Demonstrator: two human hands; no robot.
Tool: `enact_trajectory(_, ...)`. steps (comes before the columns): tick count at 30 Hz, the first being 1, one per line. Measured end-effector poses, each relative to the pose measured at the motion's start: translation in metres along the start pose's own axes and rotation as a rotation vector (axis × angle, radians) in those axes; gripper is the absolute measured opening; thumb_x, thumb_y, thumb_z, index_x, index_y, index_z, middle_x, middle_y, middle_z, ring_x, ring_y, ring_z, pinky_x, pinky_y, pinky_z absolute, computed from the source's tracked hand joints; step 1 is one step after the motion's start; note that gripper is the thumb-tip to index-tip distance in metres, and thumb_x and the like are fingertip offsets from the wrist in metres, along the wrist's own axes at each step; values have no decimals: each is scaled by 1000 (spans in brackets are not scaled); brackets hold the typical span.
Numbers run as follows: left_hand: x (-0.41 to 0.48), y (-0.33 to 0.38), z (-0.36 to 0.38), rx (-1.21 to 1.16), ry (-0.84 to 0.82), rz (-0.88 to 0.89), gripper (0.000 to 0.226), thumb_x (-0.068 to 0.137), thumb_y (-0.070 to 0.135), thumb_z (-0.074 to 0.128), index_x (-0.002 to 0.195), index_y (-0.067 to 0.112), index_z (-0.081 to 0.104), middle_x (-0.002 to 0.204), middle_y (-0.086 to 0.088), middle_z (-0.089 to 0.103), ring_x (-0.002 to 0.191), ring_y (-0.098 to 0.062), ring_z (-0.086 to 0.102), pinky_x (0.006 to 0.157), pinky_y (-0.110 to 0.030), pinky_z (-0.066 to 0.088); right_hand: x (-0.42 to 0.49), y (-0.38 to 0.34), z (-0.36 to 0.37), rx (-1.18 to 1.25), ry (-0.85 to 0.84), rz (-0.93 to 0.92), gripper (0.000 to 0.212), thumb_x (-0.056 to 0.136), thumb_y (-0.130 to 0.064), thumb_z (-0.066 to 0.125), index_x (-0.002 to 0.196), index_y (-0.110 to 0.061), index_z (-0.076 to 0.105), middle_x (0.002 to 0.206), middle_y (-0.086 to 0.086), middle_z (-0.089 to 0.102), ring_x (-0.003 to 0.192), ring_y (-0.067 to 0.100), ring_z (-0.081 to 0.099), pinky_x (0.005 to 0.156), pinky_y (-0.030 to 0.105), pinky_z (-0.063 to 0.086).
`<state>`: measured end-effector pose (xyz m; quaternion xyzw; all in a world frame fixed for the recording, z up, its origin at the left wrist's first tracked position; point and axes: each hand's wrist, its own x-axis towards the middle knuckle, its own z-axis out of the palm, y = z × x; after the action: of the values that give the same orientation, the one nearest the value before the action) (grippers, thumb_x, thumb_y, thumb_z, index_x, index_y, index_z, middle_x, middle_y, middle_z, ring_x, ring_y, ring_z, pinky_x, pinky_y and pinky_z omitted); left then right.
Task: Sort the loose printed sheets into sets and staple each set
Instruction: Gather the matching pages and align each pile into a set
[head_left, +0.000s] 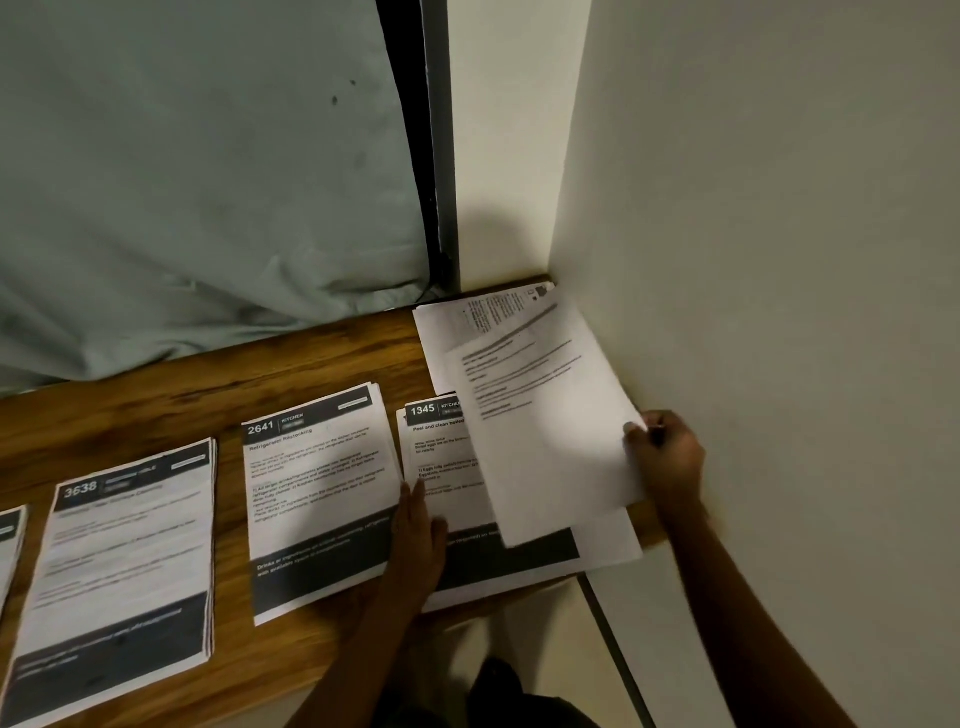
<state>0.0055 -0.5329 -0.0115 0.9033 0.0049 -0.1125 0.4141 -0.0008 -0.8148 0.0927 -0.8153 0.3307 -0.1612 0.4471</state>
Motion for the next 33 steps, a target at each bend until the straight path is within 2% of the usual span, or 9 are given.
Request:
enact_trajectory(3,-1,1,1,-140,54,-41,63,98,17,44,150,17,8,158,-9,9,145,-27,12,116,-46,18,-28,21,37,-73,-99,46,21,93,-21,57,107,-5,58,92,7,58,89,24,57,80,35,47)
enact_trajectory(6,0,-2,2,-144,62,-35,61,99,24,41,150,21,7,159,-7,7,146,-25,6,118,-46,13,-45,39,67,-91,-136,101,26,94,-21,55,116,-7,56,109,10,62,101,26,59,89,38,48)
enact_trajectory(9,-1,0,2,-134,58,-32,60,99,27,40,150,22,8,159,-9,6,146,-26,7,117,-48,15,-55,47,84,-106,-158,93,28,94,-17,54,120,-8,54,114,11,63,105,27,60,93,40,49)
enact_trajectory(14,-1,-3,1,24,-32,-33,71,96,30,49,150,18,6,158,-8,-7,146,-26,-2,117,-38,7,-60,56,100,-215,-226,13,31,93,-13,54,123,-3,53,121,14,57,113,27,52,99,34,40)
enact_trajectory(17,0,-6,1,165,-109,-30,87,90,32,61,151,18,1,157,-8,-17,146,-27,-8,117,-38,5,-55,62,99,-387,-190,-38,33,92,-21,57,122,-7,57,124,14,55,114,27,49,99,35,38)
enact_trajectory(22,2,-4,-1,250,-164,-50,90,89,28,62,150,17,-3,156,-9,-20,145,-28,-12,117,-36,3,-39,68,74,-546,-98,242,59,90,-29,59,138,-6,34,142,21,33,131,39,31,106,50,29)
enact_trajectory(26,3,-4,0,269,-162,-66,88,90,27,61,151,17,-2,156,-10,-18,145,-28,-11,117,-36,3,-23,78,69,-493,-145,342,61,86,-25,66,134,-2,35,136,23,39,126,41,38,106,51,33)
enact_trajectory(30,4,-3,0,268,-171,-76,88,90,26,62,151,17,-1,156,-10,-18,145,-29,-10,117,-37,4,-17,81,66,-360,-115,318,28,88,-15,62,110,1,54,109,19,58,101,32,57,88,44,49)
enact_trajectory(33,3,-2,0,260,-169,-78,88,90,26,62,151,18,-1,156,-10,-18,145,-29,-11,117,-37,4,-18,78,61,-337,-87,284,23,91,-14,58,106,3,58,103,18,61,95,31,58,81,39,48)
